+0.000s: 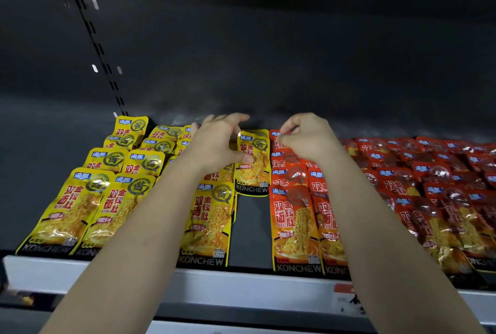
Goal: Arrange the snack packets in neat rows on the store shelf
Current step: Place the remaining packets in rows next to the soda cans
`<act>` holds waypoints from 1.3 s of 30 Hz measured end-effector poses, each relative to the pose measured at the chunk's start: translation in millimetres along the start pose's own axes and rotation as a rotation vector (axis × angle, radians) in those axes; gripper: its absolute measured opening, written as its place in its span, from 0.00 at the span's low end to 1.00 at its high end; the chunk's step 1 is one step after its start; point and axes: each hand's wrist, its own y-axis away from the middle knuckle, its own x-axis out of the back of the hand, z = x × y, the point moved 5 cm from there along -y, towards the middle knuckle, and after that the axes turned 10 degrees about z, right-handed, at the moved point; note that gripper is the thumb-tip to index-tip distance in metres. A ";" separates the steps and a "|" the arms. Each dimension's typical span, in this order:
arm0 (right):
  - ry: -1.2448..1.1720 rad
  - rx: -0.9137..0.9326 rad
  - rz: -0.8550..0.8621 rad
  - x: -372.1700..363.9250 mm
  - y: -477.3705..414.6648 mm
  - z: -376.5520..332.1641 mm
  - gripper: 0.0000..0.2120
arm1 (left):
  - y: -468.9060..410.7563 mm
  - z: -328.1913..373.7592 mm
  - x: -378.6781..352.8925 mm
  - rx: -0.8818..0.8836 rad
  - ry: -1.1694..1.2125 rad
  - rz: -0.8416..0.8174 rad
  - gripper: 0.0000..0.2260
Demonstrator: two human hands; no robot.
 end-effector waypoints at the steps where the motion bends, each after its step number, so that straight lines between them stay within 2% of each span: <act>1: 0.002 0.001 0.001 0.0 0.1 -0.1 0.06 | 0.5 1.2 0.6 0.001 -0.002 0.000 0.38; 13: 0.007 0.012 0.008 1.0 1.3 0.4 0.06 | 1.5 5.3 3.5 -0.006 -0.023 0.026 0.39; 17: 0.008 0.011 0.020 1.2 1.2 0.7 0.05 | 1.2 3.7 7.2 -0.041 -0.003 0.094 0.32; 22: 0.022 0.020 -0.001 -1.3 4.3 0.0 0.05 | 2.4 6.2 11.0 -0.114 -0.147 0.145 0.19; 27: -0.007 0.059 0.028 12.6 4.7 -0.7 0.05 | 4.6 16.3 12.5 -0.182 -0.300 0.149 0.14; 31: -0.038 0.096 0.036 35.4 5.4 9.3 0.06 | 4.0 35.6 11.5 -0.228 -0.380 0.138 0.12; 39: -0.018 0.128 0.078 92.7 11.4 65.3 0.06 | -8.9 132.4 -1.0 -0.354 -0.269 0.166 0.12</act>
